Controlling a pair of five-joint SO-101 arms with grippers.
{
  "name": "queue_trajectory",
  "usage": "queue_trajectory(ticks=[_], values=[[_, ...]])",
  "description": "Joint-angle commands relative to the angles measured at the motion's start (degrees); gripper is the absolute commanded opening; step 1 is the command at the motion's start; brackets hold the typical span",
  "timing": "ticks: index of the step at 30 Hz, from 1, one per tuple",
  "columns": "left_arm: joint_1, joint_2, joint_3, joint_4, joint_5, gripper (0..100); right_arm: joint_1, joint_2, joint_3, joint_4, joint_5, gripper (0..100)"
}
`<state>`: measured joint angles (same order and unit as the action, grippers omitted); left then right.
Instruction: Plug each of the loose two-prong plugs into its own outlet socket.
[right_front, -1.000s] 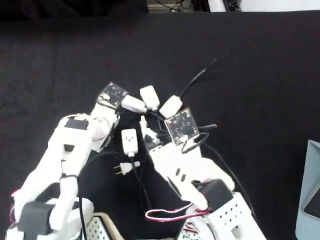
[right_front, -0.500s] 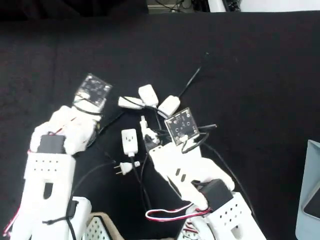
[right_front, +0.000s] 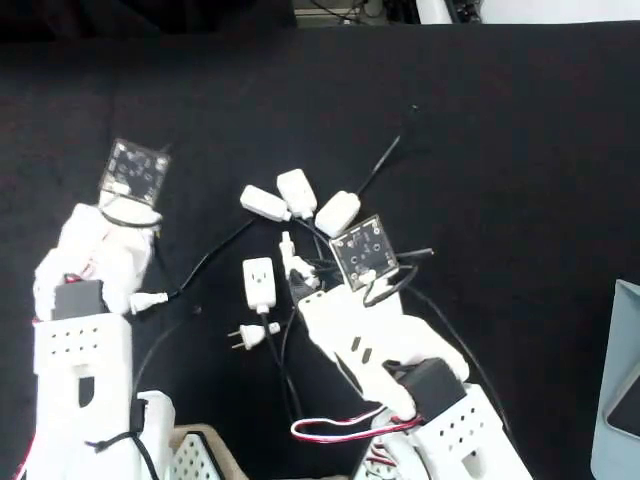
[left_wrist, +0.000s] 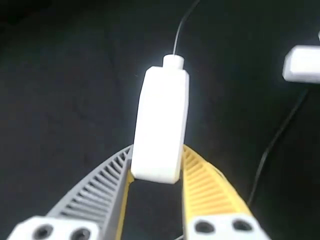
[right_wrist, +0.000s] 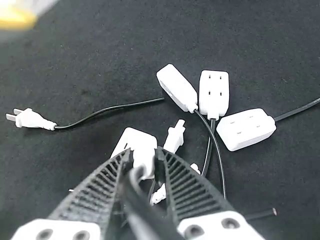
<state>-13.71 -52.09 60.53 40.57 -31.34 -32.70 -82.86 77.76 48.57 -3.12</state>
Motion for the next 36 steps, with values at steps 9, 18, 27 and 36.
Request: queue_trajectory(ticks=[9,18,27,36], values=[[1.5,-1.1,22.5,-23.6,-7.4,5,0.9,-0.8,-0.3,0.1,-0.7,1.1],[-3.4,-1.4,22.2,-20.7,-4.0,29,0.9,-0.8,-0.3,0.1,-0.7,1.1],[-8.4,-1.4,5.1,-1.1,2.5,29,0.9,-0.8,-0.3,0.1,-0.6,1.1],[-10.2,-0.6,2.3,-6.0,8.0,29,0.9,-0.8,-0.2,0.2,-0.7,1.1]])
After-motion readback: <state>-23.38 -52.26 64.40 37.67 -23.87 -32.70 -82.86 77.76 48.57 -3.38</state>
